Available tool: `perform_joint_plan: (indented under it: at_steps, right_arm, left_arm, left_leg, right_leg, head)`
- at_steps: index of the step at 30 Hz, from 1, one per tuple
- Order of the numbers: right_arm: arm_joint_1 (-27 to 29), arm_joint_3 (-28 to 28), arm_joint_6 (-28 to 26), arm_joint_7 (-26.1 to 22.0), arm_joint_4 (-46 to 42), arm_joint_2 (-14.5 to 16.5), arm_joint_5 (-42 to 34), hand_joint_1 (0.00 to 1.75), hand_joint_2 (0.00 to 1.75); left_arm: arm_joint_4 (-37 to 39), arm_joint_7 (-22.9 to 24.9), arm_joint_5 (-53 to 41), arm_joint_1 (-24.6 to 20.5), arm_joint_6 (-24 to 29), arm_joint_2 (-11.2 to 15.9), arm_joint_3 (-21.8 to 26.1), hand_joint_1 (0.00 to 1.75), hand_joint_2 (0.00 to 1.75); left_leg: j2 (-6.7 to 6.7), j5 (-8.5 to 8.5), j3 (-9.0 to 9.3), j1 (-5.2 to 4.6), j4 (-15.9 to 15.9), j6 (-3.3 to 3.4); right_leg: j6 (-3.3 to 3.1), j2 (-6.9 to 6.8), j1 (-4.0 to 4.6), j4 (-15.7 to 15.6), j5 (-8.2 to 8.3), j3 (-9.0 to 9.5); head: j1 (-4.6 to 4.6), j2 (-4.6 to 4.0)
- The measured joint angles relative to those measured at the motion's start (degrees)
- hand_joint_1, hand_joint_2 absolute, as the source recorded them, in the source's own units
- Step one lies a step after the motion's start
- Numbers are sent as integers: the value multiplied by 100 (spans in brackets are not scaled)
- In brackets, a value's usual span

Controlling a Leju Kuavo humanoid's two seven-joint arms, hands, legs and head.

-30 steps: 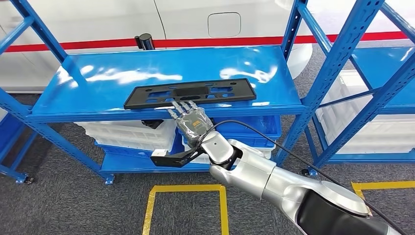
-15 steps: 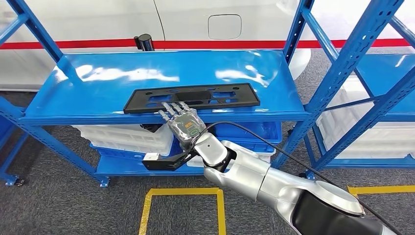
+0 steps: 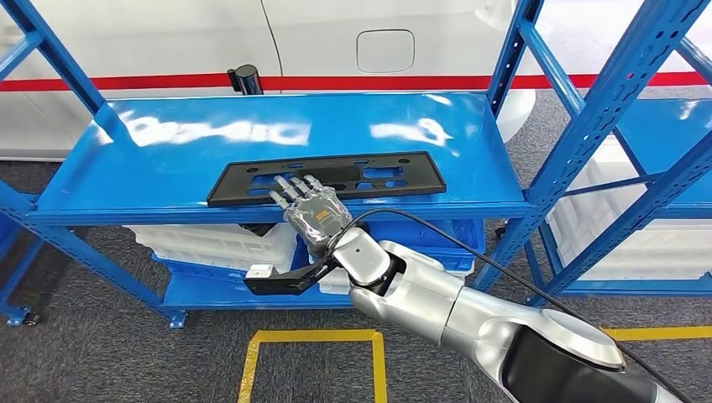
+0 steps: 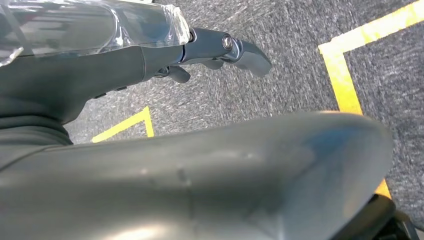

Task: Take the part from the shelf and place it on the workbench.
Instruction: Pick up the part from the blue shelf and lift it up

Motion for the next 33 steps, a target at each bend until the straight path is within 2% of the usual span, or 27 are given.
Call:
perform_joint_plan:
  at_steps: [1, 2, 4, 5, 6, 7, 8, 9, 10, 11, 12, 15, 16, 17, 18, 20, 21, 22, 23, 25, 26, 27, 28, 31, 32, 33]
  right_arm:
    - [-7, 0, 1, 1, -2, 2, 0, 0, 175]
    - [-12, 0, 3, 2, -3, 5, 0, 0, 175]
    - [-10, 2, 11, 3, -3, 8, -1, 0, 175]
    - [-1, 3, 16, 3, -3, 8, -2, 0, 175]
    - [9, 4, 20, 3, -3, 8, -2, 0, 175]
    - [16, 4, 22, 3, -3, 7, -3, 0, 175]
    - [19, 4, 24, 5, -3, 7, -4, 0, 175]
    - [19, 4, 25, 7, -3, 7, -5, 0, 175]
    - [15, 4, 27, 10, -3, 7, -8, 0, 175]
    - [12, 4, 31, 14, -3, 7, -11, 0, 175]
    - [10, 4, 35, 17, -3, 6, -13, 0, 175]
    - [7, 4, 53, 22, -4, 2, -15, 0, 175]
    - [2, 3, 58, 22, -4, -1, -16, 0, 175]
    - [-2, 3, 61, 24, -5, -4, -17, 0, 175]
    - [0, 2, 64, 26, -5, -10, -19, 0, 175]
    - [26, 2, 73, 34, -3, -30, -26, 0, 175]
    - [46, 2, 77, 36, -1, -42, -29, 0, 175]
    - [61, 2, 79, 38, 1, -51, -31, 0, 175]
    - [67, 2, 79, 38, 3, -57, -32, 0, 175]
    - [60, 3, 79, 38, 3, -65, -33, 0, 175]
    - [51, 3, 80, 38, 3, -67, -34, 0, 175]
    - [45, 4, 82, 40, 4, -69, -37, 0, 175]
    - [40, 4, 84, 42, 4, -73, -42, 0, 175]
    - [27, 4, 95, 54, 5, -81, -61, 0, 175]
    - [19, 4, 104, 63, 6, -81, -67, 0, 175]
    - [13, 4, 117, 73, 8, -80, -76, 0, 175]
  left_arm:
    - [0, -2, 0, -2, 0, 0, -2, 0, 0]
    - [0, -2, 0, -3, 0, 1, -2, 0, 0]
    - [-1, -3, 0, 2, 0, 1, -3, 0, 0]
    - [-1, -3, 0, 9, 0, 1, -3, 0, 0]
    - [0, -3, 0, 16, 0, 1, -4, 0, 0]
    - [0, -3, 0, 20, 0, 1, -4, 0, 0]
    - [0, -3, 0, 20, 0, 2, -4, 0, 0]
    - [1, -3, 0, 18, 0, 3, -4, 0, 0]
    - [1, -3, 0, 14, 0, 4, -4, 0, 0]
    - [1, -2, 0, 11, 0, 4, -4, 0, 0]
    - [1, -2, 1, 9, 0, 4, -4, 0, 0]
    - [-1, -1, 2, 14, 0, 3, -4, 0, 0]
    - [0, -1, 2, 13, 0, 3, -4, 0, 0]
    - [0, -1, 2, 8, 0, 4, -4, 0, 0]
    - [0, -1, 2, 4, 0, 4, -4, 0, 0]
    - [0, 1, 2, 3, 0, 3, -4, 0, 0]
    - [1, 4, 3, 9, 0, 3, -4, 0, 0]
    - [1, 6, 3, 16, 0, 3, -4, 0, 0]
    - [1, 9, 4, 20, 0, 3, -4, 0, 0]
    - [1, 10, 9, 18, 0, 2, -4, 0, 0]
    - [1, 10, 13, 10, 0, 1, -4, 0, 0]
    - [1, 10, 15, 5, 0, 1, -4, 0, 0]
    - [1, 10, 17, 1, 0, 1, -4, 0, 0]
    - [1, 10, 17, 2, 0, 3, -5, 0, 0]
    - [1, 10, 16, -1, 0, 4, -5, 0, 0]
    - [1, 10, 16, -2, 0, 5, -6, 0, 0]
  left_leg:
    - [2, -66, -57, 9, 121, -37]
    - [3, -181, -184, 21, 371, -74]
    - [5, -480, -632, 48, 1181, -143]
    - [5, -575, -856, 59, 1546, -167]
    - [6, -564, -998, 68, 1723, -182]
    - [6, -436, -1013, 75, 1648, -187]
    - [6, -222, -915, 80, 1351, -182]
    - [7, 33, -743, 82, 919, -169]
    - [7, 212, -556, 70, 508, -148]
    - [6, 319, -422, 58, 215, -119]
    - [4, 349, -349, 41, 61, -88]
    - [-2, 315, -302, 23, 2, 19]
    - [-1, 311, -278, 29, -14, 58]
    - [0, 305, -250, 40, -30, 96]
    - [1, 291, -227, 41, -37, 128]
    - [1, 254, -192, 36, -36, 172]
    - [-1, 232, -168, 35, -36, 180]
    - [-6, 207, -137, 35, -35, 178]
    - [-11, 178, -96, 35, -35, 167]
    - [-21, 106, -11, 22, -30, 126]
    - [-24, 71, 17, 11, -26, 98]
    - [-26, 43, 31, -1, -26, 70]
    - [-25, 24, 38, -7, -29, 40]
    - [-11, -60, 8, 26, 48, -53]
    - [-6, -155, -87, 36, 241, -86]
    - [-3, -290, -256, 46, 561, -116]
  right_leg:
    - [-32, 0, -15, -12, -3, 13]
    - [-58, -1, -33, -22, -8, 29]
    - [-95, -3, -42, -23, -38, 50]
    - [-102, -1, -42, -23, -53, 62]
    - [-102, 3, -42, -23, -73, 82]
    - [-95, 8, -44, -23, -95, 112]
    - [-85, 13, -45, -23, -121, 152]
    - [-68, 16, -45, -24, -150, 195]
    - [-43, 21, -31, -21, -182, 232]
    - [-16, 26, -18, -20, -209, 257]
    - [10, 30, -7, -23, -230, 271]
    - [98, 28, -17, -21, -282, 297]
    - [128, 20, -24, 68, -338, 270]
    - [151, 13, -28, 280, -446, 177]
    - [165, 5, -34, 625, -598, 7]
    - [181, 4, -33, 1450, -893, -461]
    - [186, 3, -34, 1698, -921, -635]
    - [186, 2, -38, 1722, -831, -701]
    - [182, -2, -41, 1497, -628, -643]
    - [163, -14, -39, 660, -149, -307]
    - [143, -18, -36, 311, -5, -158]
    - [120, -18, -29, 102, 52, -70]
    - [92, -14, -14, 32, 32, -40]
    - [-8, 1, -13, 3, 6, -19]
    - [-40, 2, -28, -6, -2, -3]
    - [-66, 0, -42, -10, -14, 15]
  head:
    - [-4, 1]
    - [-8, 1]
    - [-16, 0]
    - [-16, -1]
    - [-16, -1]
    - [-16, -1]
    - [-16, -1]
    - [-16, -1]
    - [-17, -1]
    - [-15, -1]
    - [-13, -1]
    - [-10, -1]
    - [-9, -1]
    - [-8, -1]
    - [-7, -1]
    - [-6, -1]
    - [-6, -1]
    - [-5, -1]
    - [-5, -1]
    - [-6, -1]
    - [-8, -1]
    - [-10, -1]
    - [-12, -1]
    - [-15, 0]
    - [-20, 0]
    - [-25, 0]
